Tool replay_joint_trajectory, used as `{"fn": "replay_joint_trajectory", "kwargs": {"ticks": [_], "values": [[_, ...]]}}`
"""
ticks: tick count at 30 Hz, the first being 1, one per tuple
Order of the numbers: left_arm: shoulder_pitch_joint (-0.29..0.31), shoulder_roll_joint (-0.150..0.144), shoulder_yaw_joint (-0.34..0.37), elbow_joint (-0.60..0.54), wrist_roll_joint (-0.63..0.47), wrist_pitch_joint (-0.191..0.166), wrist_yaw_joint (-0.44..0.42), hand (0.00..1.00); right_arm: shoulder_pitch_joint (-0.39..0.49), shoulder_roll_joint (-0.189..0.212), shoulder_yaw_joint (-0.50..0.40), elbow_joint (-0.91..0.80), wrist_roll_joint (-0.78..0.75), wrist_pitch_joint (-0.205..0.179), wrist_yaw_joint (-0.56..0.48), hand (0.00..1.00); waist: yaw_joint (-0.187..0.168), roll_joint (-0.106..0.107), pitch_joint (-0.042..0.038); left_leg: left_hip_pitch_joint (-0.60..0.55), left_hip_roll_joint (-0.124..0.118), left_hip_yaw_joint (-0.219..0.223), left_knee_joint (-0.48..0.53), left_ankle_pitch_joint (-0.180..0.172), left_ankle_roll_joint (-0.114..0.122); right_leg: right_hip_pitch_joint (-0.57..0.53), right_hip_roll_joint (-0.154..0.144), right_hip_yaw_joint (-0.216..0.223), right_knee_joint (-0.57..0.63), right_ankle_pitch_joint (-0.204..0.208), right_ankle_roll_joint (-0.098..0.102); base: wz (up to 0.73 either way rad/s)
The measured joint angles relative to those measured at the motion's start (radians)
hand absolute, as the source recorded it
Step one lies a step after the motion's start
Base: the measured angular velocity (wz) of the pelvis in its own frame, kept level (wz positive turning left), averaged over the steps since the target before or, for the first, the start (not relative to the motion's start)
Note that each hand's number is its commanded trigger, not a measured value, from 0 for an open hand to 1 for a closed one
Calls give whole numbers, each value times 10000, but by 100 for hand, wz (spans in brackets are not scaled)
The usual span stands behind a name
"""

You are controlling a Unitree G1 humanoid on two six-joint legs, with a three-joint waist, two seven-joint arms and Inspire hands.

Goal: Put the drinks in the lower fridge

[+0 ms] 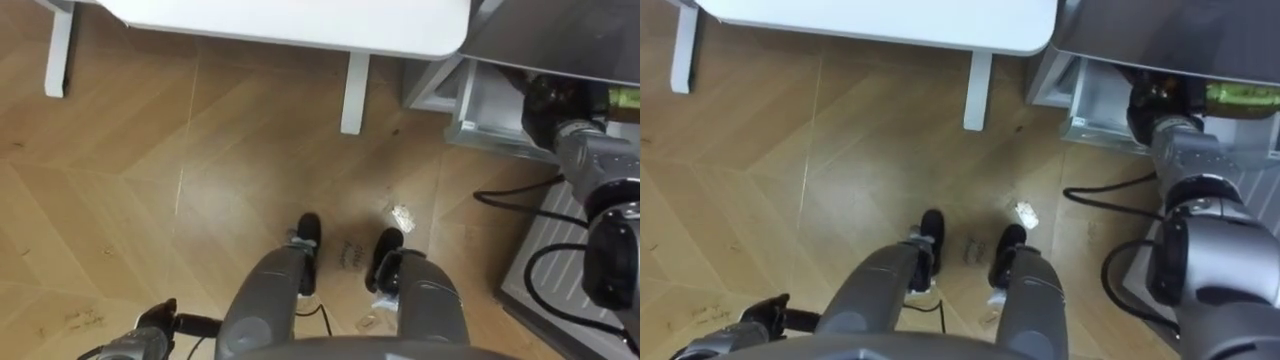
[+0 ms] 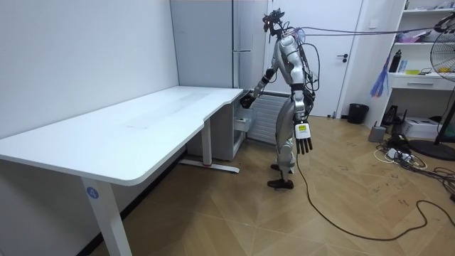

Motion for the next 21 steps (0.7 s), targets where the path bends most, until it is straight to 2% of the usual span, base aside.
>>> {"fn": "replay_joint_trajectory", "kwargs": {"ticks": [2, 8, 21], "values": [[-1, 9, -1, 2, -14, -6, 52, 0, -8, -21, 8, 0, 0, -1, -120, 0, 16, 3, -1, -23, 43, 181, 47, 0, 2, -20, -14, 3, 47, -12, -6, 0], [-48, 9, -20, 3, -12, -12, 256, 0, -192, -272, 261, -5, -108, 18, -349, 0, 65, 5, -1, -196, 62, 218, 162, -1, 3, -207, -31, -9, 207, -69, -50, 2], [-77, -11, -17, 14, -219, -22, 468, 0, -319, -403, 285, -5, -465, -22, -428, 0, 108, 78, 5, -304, 88, 314, 278, -3, 5, -309, -65, -30, 304, -70, -73, 0]]}}
